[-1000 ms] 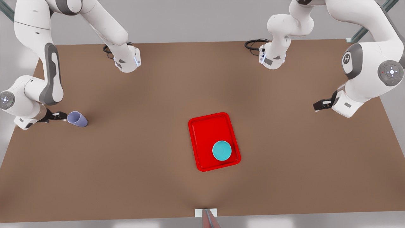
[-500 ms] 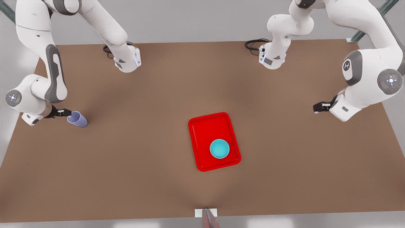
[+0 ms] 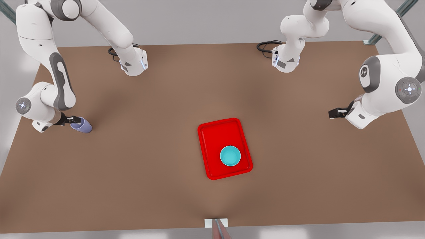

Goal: Place the bowl on the tray with the left arm and the cup on the tray with the right arm

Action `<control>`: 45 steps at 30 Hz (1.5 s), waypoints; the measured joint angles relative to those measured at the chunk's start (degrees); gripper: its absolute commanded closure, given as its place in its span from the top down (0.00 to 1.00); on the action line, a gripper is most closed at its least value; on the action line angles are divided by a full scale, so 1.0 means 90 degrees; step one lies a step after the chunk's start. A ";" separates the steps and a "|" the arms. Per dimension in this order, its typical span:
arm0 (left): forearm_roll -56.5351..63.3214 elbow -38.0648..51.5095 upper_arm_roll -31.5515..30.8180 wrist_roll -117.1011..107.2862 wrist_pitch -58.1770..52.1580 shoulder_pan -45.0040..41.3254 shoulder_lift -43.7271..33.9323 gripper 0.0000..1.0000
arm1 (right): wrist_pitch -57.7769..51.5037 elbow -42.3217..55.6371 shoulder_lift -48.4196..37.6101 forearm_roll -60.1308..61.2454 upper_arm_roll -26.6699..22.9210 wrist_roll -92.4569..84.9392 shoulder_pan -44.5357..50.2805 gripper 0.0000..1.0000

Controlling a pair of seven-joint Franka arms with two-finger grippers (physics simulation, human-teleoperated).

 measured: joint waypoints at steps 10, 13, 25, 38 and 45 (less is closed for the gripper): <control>-0.0001 -0.0010 0.0007 -0.0007 -0.0049 0.0000 0.0010 1.00 | 0.0284 0.0009 0.0276 -0.0039 -0.0002 0.0008 -0.0110 1.00; -0.0002 -0.0010 0.0007 -0.0007 -0.0049 0.0000 0.0047 1.00 | 0.0274 0.0010 0.0325 -0.0040 0.0000 -0.0001 -0.0108 0.56; -0.0002 -0.0010 0.0007 -0.0007 -0.0088 0.0001 0.0059 1.00 | 0.0132 0.0013 0.0341 -0.0039 0.0010 0.0246 -0.0086 0.21; -0.0002 -0.0010 0.0007 -0.0004 -0.0137 0.0000 0.0059 1.00 | -0.4167 0.2867 0.0190 0.0322 0.3032 0.2529 0.0553 0.21; 0.0006 0.0000 0.0006 -0.0015 -0.0127 -0.0026 0.0059 1.00 | -0.4210 0.3904 0.0932 0.0689 0.3341 0.5582 0.3638 0.21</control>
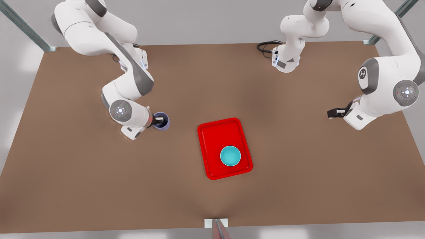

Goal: Place the bowl on the tray with the left arm and the cup on the tray with the right arm

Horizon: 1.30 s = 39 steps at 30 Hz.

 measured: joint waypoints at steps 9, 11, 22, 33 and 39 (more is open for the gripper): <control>0.0002 0.0000 0.0002 -0.0012 0.0000 0.0014 0.0018 1.00 | 0.0911 0.2329 0.1827 -0.0473 -0.1764 0.1802 0.3814 0.21; 0.0002 0.0000 0.0002 -0.0012 0.0000 0.0016 0.0029 1.00 | 0.1453 0.2684 0.2278 -0.0461 -0.2014 0.2051 0.4214 0.21; 0.0001 -0.0010 0.0002 -0.0021 -0.0010 0.0018 0.0039 1.00 | 0.2269 0.2784 0.3040 -0.0466 -0.2344 0.1963 0.4458 0.21; -0.0006 -0.0010 0.0002 -0.0021 -0.0010 0.0024 0.0078 1.00 | 0.2678 0.2736 0.3331 -0.0527 -0.2442 0.1929 0.4467 0.83; -0.0007 -0.0010 0.0002 -0.0021 -0.0010 0.0026 0.0088 1.00 | 0.2697 0.2701 0.3344 -0.0533 -0.2452 0.1917 0.4460 1.00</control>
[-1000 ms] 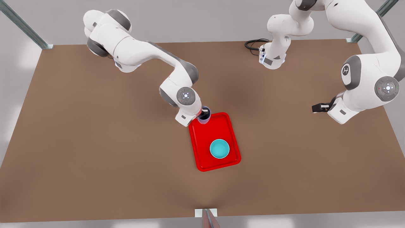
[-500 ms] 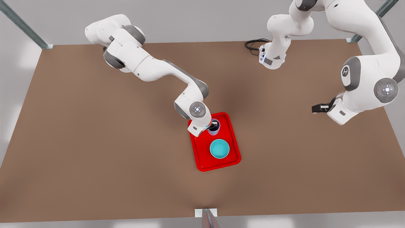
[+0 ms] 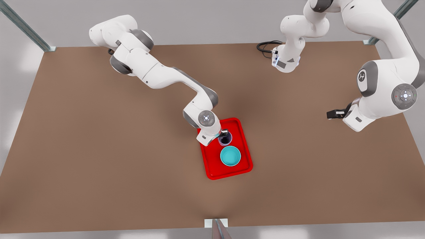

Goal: Place the bowl on the tray with the left arm and the cup on the tray with the right arm

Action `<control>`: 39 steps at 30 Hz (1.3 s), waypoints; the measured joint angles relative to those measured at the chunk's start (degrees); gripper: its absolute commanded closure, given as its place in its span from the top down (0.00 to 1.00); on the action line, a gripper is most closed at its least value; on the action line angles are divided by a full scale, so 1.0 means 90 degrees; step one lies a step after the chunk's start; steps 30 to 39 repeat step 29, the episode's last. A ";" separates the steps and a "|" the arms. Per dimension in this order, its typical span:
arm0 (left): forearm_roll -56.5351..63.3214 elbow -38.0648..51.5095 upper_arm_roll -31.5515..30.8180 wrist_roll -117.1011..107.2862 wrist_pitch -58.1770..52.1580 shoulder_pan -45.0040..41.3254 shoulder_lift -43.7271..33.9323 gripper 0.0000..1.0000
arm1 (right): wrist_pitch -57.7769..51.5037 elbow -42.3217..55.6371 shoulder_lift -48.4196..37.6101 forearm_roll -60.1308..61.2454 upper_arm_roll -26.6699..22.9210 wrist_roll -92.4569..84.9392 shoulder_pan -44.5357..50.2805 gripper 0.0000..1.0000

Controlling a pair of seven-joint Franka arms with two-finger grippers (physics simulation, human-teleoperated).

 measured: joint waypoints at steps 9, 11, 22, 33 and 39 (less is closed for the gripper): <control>0.0003 0.0000 0.0000 0.0000 -0.0007 0.0000 0.0000 1.00 | -0.0036 -0.0004 -0.0063 0.0033 0.0010 -0.0002 -0.0034 1.00; 0.0004 0.0000 0.0000 0.0000 0.0000 -0.0007 0.0000 1.00 | -0.0585 0.0069 -0.0276 0.0077 0.0100 -0.0010 -0.0114 1.00; 0.0008 0.0009 0.0000 0.0000 0.0000 0.0004 0.0000 1.00 | -0.3972 -0.1804 -0.5349 0.1583 -0.1212 -0.4879 -0.3757 1.00; 0.0009 0.0004 0.0000 0.0000 0.0000 -0.0008 0.0000 1.00 | -0.3936 -0.2266 -0.5959 0.1475 -0.1215 -0.4541 -0.3685 1.00; 0.0009 0.0004 0.0000 0.0000 0.0000 -0.0008 0.0000 1.00 | -0.3936 -0.2266 -0.5959 0.1475 -0.1215 -0.4541 -0.3685 1.00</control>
